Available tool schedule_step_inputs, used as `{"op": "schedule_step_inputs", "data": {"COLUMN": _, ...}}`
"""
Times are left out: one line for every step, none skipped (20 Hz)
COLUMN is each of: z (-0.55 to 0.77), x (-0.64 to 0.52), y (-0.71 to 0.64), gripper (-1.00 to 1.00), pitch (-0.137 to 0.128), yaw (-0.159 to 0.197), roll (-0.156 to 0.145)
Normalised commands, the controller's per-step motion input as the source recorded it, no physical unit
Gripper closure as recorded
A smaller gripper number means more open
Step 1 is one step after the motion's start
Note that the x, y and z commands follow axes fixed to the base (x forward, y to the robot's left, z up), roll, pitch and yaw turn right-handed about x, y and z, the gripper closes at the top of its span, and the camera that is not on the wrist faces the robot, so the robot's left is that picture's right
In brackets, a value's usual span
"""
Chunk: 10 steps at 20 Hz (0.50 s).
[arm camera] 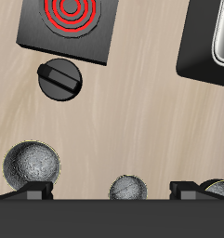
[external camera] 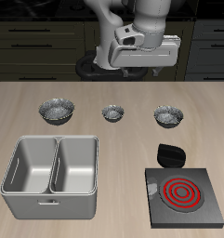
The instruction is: Turn off the flat stove
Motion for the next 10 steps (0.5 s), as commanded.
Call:
{"op": "schedule_step_inputs", "data": {"z": 0.03, "x": 0.12, "y": 0.29, "gripper": -1.00, "pitch": -0.011, "yaw": 0.032, "roll": 0.030}}
{"op": "schedule_step_inputs", "data": {"z": 0.08, "x": 0.21, "y": 0.27, "gripper": -1.00, "pitch": 0.011, "yaw": 0.039, "roll": 0.027}}
{"op": "schedule_step_inputs", "data": {"z": 0.02, "x": 0.11, "y": 0.27, "gripper": -1.00, "pitch": 0.010, "yaw": 0.002, "roll": 0.030}}
{"op": "schedule_step_inputs", "data": {"z": 0.03, "x": 0.07, "y": 0.14, "gripper": -1.00, "pitch": 0.012, "yaw": 0.021, "roll": 0.054}}
{"op": "schedule_step_inputs", "data": {"z": 0.10, "x": 0.21, "y": 0.37, "gripper": -1.00, "pitch": -0.023, "yaw": 0.039, "roll": 0.004}}
{"op": "schedule_step_inputs", "data": {"z": 0.05, "x": 0.28, "y": 0.55, "gripper": -1.00, "pitch": 0.014, "yaw": 0.055, "roll": 0.079}}
{"op": "schedule_step_inputs", "data": {"z": 0.11, "x": 0.27, "y": 0.13, "gripper": -1.00, "pitch": -0.008, "yaw": 0.027, "roll": 0.017}}
{"op": "schedule_step_inputs", "data": {"z": 0.06, "x": 0.23, "y": 0.17, "gripper": -1.00, "pitch": 0.007, "yaw": 0.017, "roll": -0.015}}
{"op": "schedule_step_inputs", "data": {"z": 0.12, "x": 0.22, "y": 0.27, "gripper": -1.00, "pitch": -0.008, "yaw": 0.012, "roll": 0.020}}
{"op": "schedule_step_inputs", "data": {"z": 0.03, "x": 0.03, "y": -0.15, "gripper": -1.00, "pitch": 0.000, "yaw": 0.000, "roll": 0.000}}
